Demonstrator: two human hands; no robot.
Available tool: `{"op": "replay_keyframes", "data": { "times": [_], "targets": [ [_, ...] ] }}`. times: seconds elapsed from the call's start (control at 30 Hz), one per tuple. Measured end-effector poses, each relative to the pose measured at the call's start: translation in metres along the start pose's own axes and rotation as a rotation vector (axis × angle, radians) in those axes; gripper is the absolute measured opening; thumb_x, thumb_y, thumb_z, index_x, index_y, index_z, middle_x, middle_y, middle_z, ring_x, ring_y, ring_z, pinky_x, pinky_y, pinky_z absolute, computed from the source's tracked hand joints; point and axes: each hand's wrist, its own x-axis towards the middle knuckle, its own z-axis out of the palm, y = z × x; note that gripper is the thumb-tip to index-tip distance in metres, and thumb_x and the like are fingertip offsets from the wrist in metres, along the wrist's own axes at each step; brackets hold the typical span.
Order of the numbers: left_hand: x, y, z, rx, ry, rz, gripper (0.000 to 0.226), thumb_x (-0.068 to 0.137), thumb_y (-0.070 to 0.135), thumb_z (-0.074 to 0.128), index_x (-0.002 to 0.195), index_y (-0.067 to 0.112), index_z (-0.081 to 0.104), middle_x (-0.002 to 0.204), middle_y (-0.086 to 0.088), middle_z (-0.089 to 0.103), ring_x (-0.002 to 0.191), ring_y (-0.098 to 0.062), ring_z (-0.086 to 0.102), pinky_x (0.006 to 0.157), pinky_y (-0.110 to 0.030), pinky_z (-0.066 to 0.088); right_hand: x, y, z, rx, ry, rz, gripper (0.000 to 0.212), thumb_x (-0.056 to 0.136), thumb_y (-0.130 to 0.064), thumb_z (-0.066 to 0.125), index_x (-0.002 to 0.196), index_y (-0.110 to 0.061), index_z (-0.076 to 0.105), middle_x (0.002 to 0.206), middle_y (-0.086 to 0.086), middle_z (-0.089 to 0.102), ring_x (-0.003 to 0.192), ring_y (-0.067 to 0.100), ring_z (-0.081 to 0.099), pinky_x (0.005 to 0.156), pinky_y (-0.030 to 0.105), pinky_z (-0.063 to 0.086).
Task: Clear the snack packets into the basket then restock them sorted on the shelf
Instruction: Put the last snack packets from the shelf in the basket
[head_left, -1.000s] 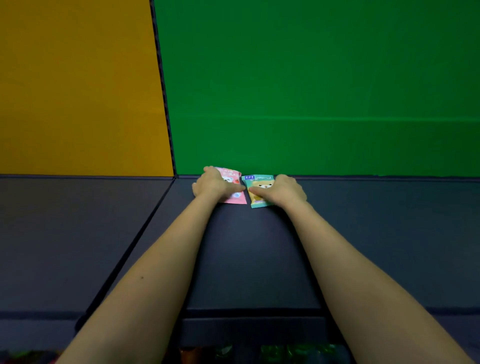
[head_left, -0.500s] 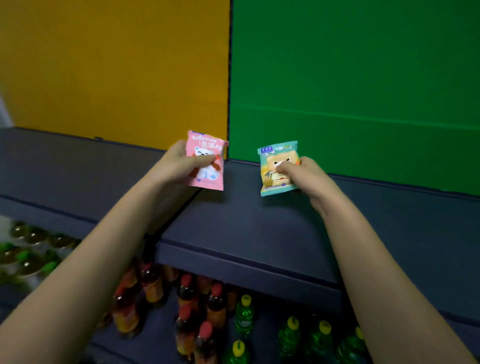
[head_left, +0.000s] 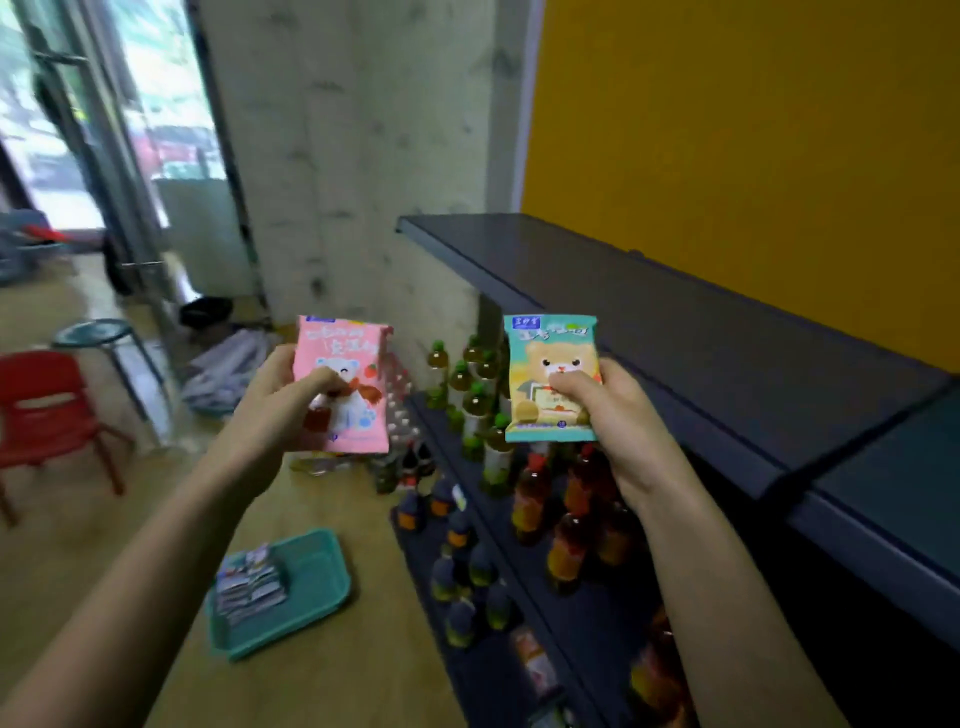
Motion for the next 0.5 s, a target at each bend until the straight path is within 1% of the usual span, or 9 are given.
{"op": "replay_keyframes", "data": {
  "times": [0.07, 0.1, 0.17, 0.23, 0.3, 0.33, 0.4, 0.43, 0.5],
  "targets": [
    [0.005, -0.026, -0.051, -0.005, 0.072, -0.064, 0.024, 0.084, 0.003, 0.053, 0.102, 0.018, 0.052, 0.079, 0.000, 0.057, 0.050, -0.011, 0.054, 0.037, -0.019, 0.045, 0.014, 0.023, 0.050, 0.001, -0.077, 0.022, 0.020, 0.087, -0.015, 0.057, 0.107, -0.013, 0.057, 0.092, 0.000, 0.070, 0.067, 0.004, 0.068, 0.059, 0.018, 0.051],
    [0.008, -0.038, -0.074, -0.003, 0.112, -0.089, 0.022, 0.085, 0.003, 0.053, 0.100, 0.018, 0.053, 0.078, 0.000, 0.058, 0.046, -0.007, 0.056, 0.035, -0.018, 0.045, 0.021, 0.035, 0.075, 0.001, -0.112, 0.045, 0.021, 0.087, -0.014, 0.057, 0.108, -0.014, 0.056, 0.094, 0.001, 0.069, 0.069, 0.004, 0.068, 0.059, 0.018, 0.051],
    [0.015, -0.065, -0.120, 0.014, 0.192, -0.138, 0.019, 0.086, 0.003, 0.052, 0.093, 0.020, 0.053, 0.077, 0.001, 0.058, 0.038, 0.001, 0.054, 0.034, -0.017, 0.044, 0.034, 0.062, 0.126, 0.006, -0.173, 0.115, 0.024, 0.087, -0.014, 0.057, 0.111, -0.013, 0.055, 0.097, 0.003, 0.070, 0.077, 0.012, 0.069, 0.067, 0.026, 0.054],
    [0.023, -0.092, -0.155, 0.010, 0.253, -0.193, 0.018, 0.087, 0.003, 0.051, 0.096, 0.019, 0.052, 0.076, 0.001, 0.058, 0.034, 0.002, 0.052, 0.033, -0.015, 0.041, 0.046, 0.086, 0.170, 0.005, -0.217, 0.170, 0.023, 0.087, -0.013, 0.057, 0.111, -0.012, 0.055, 0.095, 0.003, 0.070, 0.078, 0.015, 0.069, 0.070, 0.030, 0.055],
    [0.036, -0.120, -0.193, 0.015, 0.290, -0.244, 0.018, 0.087, 0.005, 0.051, 0.099, 0.018, 0.051, 0.077, 0.001, 0.058, 0.034, 0.001, 0.052, 0.033, -0.013, 0.039, 0.061, 0.109, 0.222, -0.017, -0.267, 0.210, 0.020, 0.088, -0.012, 0.056, 0.108, -0.012, 0.055, 0.092, 0.001, 0.069, 0.074, 0.011, 0.068, 0.061, 0.022, 0.054],
    [0.043, -0.133, -0.209, 0.017, 0.300, -0.266, 0.017, 0.087, 0.006, 0.051, 0.099, 0.018, 0.051, 0.079, 0.000, 0.059, 0.035, 0.001, 0.052, 0.035, -0.013, 0.039, 0.067, 0.119, 0.246, -0.029, -0.291, 0.225, 0.021, 0.088, -0.011, 0.056, 0.109, -0.011, 0.055, 0.094, 0.002, 0.069, 0.075, 0.012, 0.068, 0.059, 0.021, 0.053],
    [0.061, -0.157, -0.238, 0.017, 0.319, -0.298, 0.017, 0.088, 0.006, 0.052, 0.102, 0.016, 0.051, 0.083, -0.001, 0.061, 0.043, -0.001, 0.057, 0.039, -0.016, 0.042, 0.080, 0.137, 0.291, -0.053, -0.329, 0.259, 0.026, 0.088, -0.010, 0.056, 0.113, -0.009, 0.054, 0.105, 0.008, 0.068, 0.089, 0.020, 0.067, 0.069, 0.027, 0.054],
    [0.070, -0.168, -0.251, 0.014, 0.323, -0.310, 0.018, 0.088, 0.006, 0.052, 0.104, 0.014, 0.051, 0.087, -0.003, 0.062, 0.050, -0.006, 0.060, 0.044, -0.020, 0.044, 0.086, 0.145, 0.311, -0.057, -0.337, 0.278, 0.027, 0.088, -0.009, 0.056, 0.115, -0.009, 0.054, 0.109, 0.010, 0.067, 0.096, 0.024, 0.066, 0.076, 0.032, 0.053],
    [0.090, -0.185, -0.273, -0.001, 0.333, -0.338, 0.022, 0.088, 0.004, 0.053, 0.108, 0.011, 0.050, 0.094, -0.007, 0.062, 0.066, -0.015, 0.060, 0.053, -0.026, 0.045, 0.100, 0.159, 0.346, -0.074, -0.360, 0.312, 0.029, 0.088, -0.009, 0.056, 0.116, -0.009, 0.053, 0.111, 0.010, 0.066, 0.100, 0.027, 0.065, 0.084, 0.038, 0.052]
  ]
}}
